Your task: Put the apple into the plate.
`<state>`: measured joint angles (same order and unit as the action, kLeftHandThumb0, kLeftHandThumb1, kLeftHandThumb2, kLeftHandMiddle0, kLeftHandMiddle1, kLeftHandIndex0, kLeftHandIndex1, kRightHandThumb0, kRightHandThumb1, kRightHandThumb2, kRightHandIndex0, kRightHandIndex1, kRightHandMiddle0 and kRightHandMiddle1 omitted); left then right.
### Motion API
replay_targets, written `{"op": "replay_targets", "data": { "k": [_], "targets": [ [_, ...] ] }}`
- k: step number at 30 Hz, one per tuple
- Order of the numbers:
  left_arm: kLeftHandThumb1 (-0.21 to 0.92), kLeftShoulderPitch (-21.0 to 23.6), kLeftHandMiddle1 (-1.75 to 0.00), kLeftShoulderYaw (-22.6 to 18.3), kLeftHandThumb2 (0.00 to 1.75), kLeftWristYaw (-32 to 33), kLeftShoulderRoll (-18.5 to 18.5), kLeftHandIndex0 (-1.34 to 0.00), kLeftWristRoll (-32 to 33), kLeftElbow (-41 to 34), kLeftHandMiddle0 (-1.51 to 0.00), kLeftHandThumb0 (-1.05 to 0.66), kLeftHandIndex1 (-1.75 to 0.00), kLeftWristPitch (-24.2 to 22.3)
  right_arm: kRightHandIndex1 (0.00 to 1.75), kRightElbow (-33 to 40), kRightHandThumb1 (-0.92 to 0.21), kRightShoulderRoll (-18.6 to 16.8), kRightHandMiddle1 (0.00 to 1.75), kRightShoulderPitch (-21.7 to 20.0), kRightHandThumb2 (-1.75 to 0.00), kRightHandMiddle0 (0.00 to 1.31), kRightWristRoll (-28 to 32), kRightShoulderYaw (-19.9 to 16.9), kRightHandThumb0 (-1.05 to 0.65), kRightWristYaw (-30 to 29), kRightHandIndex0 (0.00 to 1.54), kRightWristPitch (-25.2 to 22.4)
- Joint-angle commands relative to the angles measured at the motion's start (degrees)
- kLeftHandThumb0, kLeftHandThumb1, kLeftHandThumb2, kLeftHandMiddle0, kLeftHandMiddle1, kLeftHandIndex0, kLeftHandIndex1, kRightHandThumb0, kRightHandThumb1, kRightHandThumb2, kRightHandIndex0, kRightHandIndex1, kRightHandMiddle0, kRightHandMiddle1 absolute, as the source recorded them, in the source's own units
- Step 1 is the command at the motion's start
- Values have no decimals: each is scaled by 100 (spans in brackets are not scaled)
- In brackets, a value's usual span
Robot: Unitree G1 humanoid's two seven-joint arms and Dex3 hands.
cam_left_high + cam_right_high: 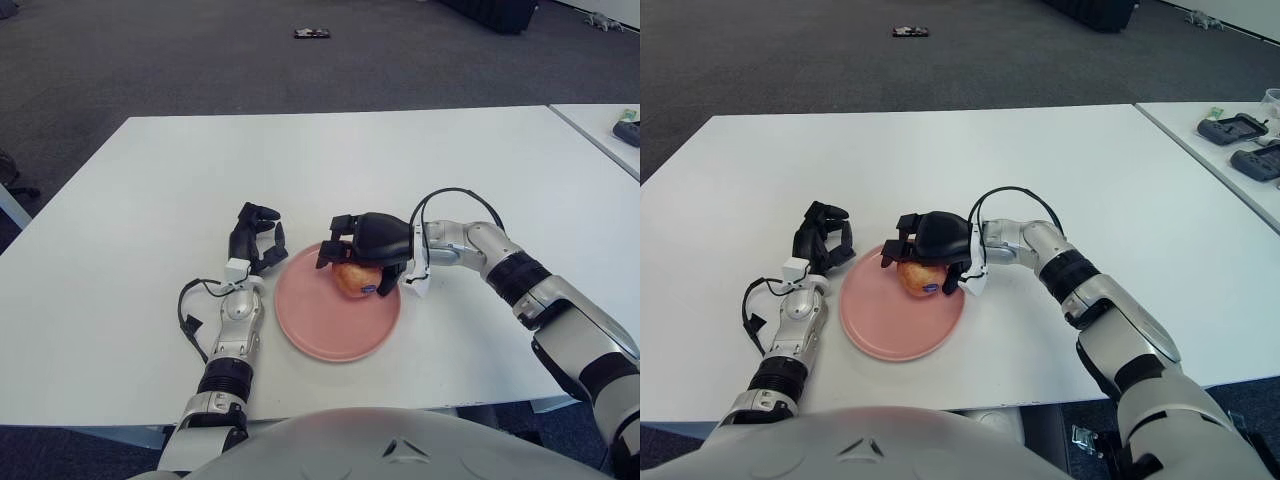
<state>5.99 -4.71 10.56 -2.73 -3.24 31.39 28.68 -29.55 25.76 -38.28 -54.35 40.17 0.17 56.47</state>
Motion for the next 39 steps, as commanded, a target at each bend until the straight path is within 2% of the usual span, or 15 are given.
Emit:
{"op": "replay_targets", "data": {
  "k": [1, 11, 19, 27, 32, 37, 39],
  "targets": [
    [49, -233, -175, -9, 111, 223, -1, -47, -138, 100, -78, -43, -175, -435, 2, 42, -61, 80, 6, -53, -83, 0, 244, -105, -85, 167, 0, 52],
    [45, -225, -175, -50, 116, 555, -73, -50, -207, -37, -78, -44, -175, -912, 0, -136, -78, -26, 0, 54, -63, 0, 802, -461, -98, -18, 0, 190],
    [45, -165, -175, -70, 117, 481, -70, -51, -76, 142, -77, -44, -175, -650, 0, -145, -81, -113, 0, 60, -59, 0, 1282, -913, -103, -282, 0, 388],
    [47, -123, -175, -94, 114, 357, -57, -49, 52, 349, -75, -43, -175, -296, 0, 385, -84, 43, 0, 42, -54, 0, 2302, -1455, -103, 187, 0, 299],
    [46, -174, -175, -55, 115, 211, -92, -50, 117, 293, -77, -43, -175, -43, 0, 1074, -85, 114, 0, 547, -52, 0, 3136, -1837, -103, 547, 0, -239],
    [46, -155, -175, -53, 116, 44, -81, -50, 175, 400, -80, -44, -175, 262, 0, 1074, -87, 25, 0, 932, -51, 0, 4063, -2074, -104, 835, 0, -493],
    [46, -138, -175, -34, 116, -33, -47, -50, 165, 456, -81, -44, -175, 384, 0, 1013, -88, -142, 0, 1390, -51, 0, 4458, -2358, -105, 629, 0, -529]
  ]
}}
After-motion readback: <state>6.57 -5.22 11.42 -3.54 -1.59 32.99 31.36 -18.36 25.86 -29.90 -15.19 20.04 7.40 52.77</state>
